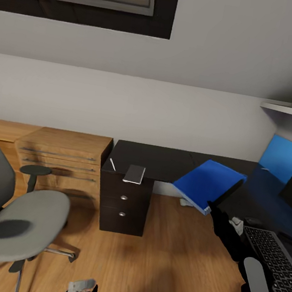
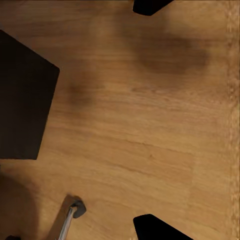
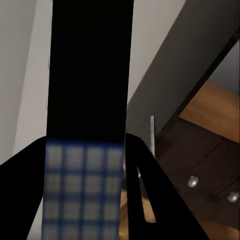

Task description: In the bedroom, organize the workspace by keeping the computer under the desk, ensuring the monitor is on the desk, placing the keyboard on the desk next to the monitor, placing the mouse on the desk next to the keyboard, moving the folder from the swivel chair onto the desk next to the mouse, stacking the notebook on top of the folder with the pen on top of the notebook, and positioning the swivel chair next to the desk.

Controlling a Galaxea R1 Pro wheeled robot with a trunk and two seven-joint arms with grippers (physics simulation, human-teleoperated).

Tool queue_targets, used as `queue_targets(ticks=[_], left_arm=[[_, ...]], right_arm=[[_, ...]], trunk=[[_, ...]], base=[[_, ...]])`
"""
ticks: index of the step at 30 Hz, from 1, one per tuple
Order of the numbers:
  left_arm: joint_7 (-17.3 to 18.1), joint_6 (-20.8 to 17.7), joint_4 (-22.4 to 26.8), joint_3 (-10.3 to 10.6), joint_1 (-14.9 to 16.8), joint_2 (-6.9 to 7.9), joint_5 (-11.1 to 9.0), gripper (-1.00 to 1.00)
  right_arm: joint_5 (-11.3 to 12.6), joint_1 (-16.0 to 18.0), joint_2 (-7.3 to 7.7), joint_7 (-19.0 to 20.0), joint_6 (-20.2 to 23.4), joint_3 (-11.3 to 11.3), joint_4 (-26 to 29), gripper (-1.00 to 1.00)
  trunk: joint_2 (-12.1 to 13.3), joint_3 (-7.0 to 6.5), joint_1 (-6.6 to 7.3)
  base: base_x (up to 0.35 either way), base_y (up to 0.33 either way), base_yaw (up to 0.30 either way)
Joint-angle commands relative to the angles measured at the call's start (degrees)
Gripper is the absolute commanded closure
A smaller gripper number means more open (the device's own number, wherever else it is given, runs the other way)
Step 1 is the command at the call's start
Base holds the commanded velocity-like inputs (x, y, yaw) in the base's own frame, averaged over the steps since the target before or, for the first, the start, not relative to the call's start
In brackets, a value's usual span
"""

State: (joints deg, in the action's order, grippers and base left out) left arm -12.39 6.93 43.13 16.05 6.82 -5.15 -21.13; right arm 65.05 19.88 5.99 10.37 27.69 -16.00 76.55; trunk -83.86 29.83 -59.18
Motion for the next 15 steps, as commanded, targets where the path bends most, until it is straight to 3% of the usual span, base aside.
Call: queue_targets(ticks=[1,3,5,11,15], left_arm=[[-1.39,-4.9,3.41,0.47,0.03,-0.25,-0.68,-1.0],[-3.63,-13.45,10.01,0.5,0.03,-0.59,-0.78,-1.0],[-5.39,-17.71,14.54,0.43,0.03,-0.76,-0.96,-1.0],[-6.79,-20.42,19.04,0.46,0.03,-1.36,-4.38,-1.0],[-6.93,-20.55,19.33,0.19,0.03,-1.21,-5.11,-1.0]], right_arm=[[0.2,0.06,-0.02,0.1,0.36,-0.05,-0.08,1.0],[0.0,0.07,-0.03,0.1,0.31,0.09,-0.14,1.0],[-0.06,0.07,-0.08,0.18,0.28,0.24,-0.07,1.0],[0.05,0.07,-0.16,0.46,0.4,0.42,0.3,1.0],[0.1,0.07,-0.26,0.27,0.37,0.44,0.18,1.0]], trunk=[[-0.03,0.06,0.0],[-0.03,0.06,0.0],[-0.03,0.06,0.0],[-0.03,0.06,0.0],[-0.03,0.06,0.0]], base=[[0.0,0.0,-0.294],[0.0,0.0,-0.291],[0.0,0.0,-0.21],[0.0,0.0,-0.052],[0.0,0.0,-0.005]])
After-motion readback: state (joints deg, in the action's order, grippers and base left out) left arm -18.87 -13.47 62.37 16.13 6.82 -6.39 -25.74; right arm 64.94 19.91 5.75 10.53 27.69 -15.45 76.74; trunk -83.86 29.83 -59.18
